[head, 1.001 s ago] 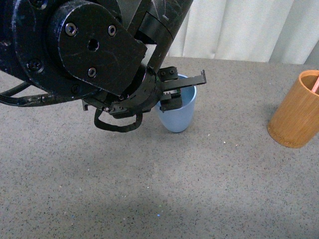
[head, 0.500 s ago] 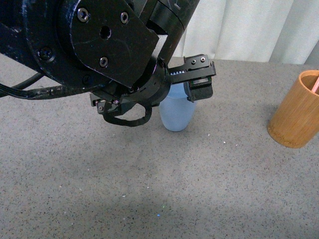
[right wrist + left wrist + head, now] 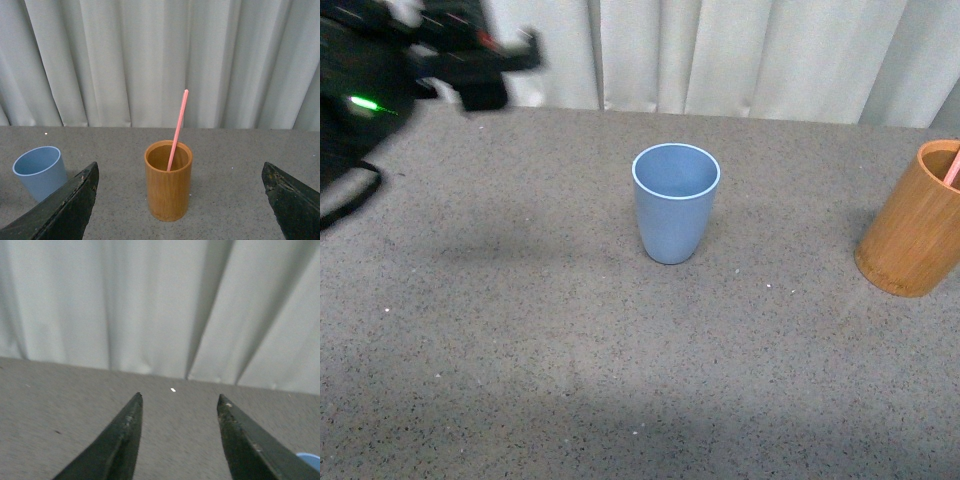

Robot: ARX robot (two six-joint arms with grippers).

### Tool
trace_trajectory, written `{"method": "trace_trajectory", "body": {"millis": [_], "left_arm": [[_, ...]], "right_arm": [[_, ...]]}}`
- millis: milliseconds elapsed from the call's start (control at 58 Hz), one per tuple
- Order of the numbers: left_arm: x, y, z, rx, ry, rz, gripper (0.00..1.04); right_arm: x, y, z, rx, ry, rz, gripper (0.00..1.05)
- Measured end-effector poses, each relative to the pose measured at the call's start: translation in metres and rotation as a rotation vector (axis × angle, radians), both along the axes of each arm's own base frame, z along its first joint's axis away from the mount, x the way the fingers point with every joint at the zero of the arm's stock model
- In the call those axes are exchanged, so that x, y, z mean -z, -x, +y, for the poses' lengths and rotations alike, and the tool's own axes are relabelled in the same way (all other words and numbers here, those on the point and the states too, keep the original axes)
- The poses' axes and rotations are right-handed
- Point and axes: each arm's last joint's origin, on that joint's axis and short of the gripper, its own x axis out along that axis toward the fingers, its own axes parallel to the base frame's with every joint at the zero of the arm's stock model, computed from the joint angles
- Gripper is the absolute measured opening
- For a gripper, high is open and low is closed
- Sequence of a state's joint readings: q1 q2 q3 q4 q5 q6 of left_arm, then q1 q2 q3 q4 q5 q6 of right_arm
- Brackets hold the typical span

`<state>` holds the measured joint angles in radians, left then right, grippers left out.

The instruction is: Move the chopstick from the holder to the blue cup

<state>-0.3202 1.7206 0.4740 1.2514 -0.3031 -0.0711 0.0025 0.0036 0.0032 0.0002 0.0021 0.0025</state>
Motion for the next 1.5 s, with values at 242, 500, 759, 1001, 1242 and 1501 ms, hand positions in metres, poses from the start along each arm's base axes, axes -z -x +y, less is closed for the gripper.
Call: {"method": "trace_trajectory", "body": {"millis": [242, 500, 759, 1001, 1242, 1501], "left_arm": [[-0.006, 0.066, 0.077, -0.006, -0.052, 0.046, 0.06], [-0.015, 0.172, 0.083, -0.014, -0.065, 0.047, 0.04], [-0.018, 0.181, 0.083, -0.016, -0.065, -0.013, 0.04], [-0.018, 0.181, 0.083, -0.016, -0.064, -0.014, 0.21], [-0.018, 0.181, 0.083, -0.015, -0.065, -0.014, 0.69], [-0.018, 0.181, 0.083, -0.016, -0.065, -0.014, 0.97]], "right_arm": [[0.0, 0.0, 0.0, -0.003, 0.0, 0.0, 0.95], [0.0, 0.0, 0.0, 0.0, 0.0, 0.0, 0.95], [0.0, 0.0, 0.0, -0.001, 0.0, 0.0, 0.95], [0.0, 0.0, 0.0, -0.001, 0.0, 0.0, 0.95], [-0.032, -0.043, -0.019, 0.246, -0.144, 0.03, 0.95], [-0.036, -0.141, -0.049, 0.281, -0.158, 0.226, 0.95]]}}
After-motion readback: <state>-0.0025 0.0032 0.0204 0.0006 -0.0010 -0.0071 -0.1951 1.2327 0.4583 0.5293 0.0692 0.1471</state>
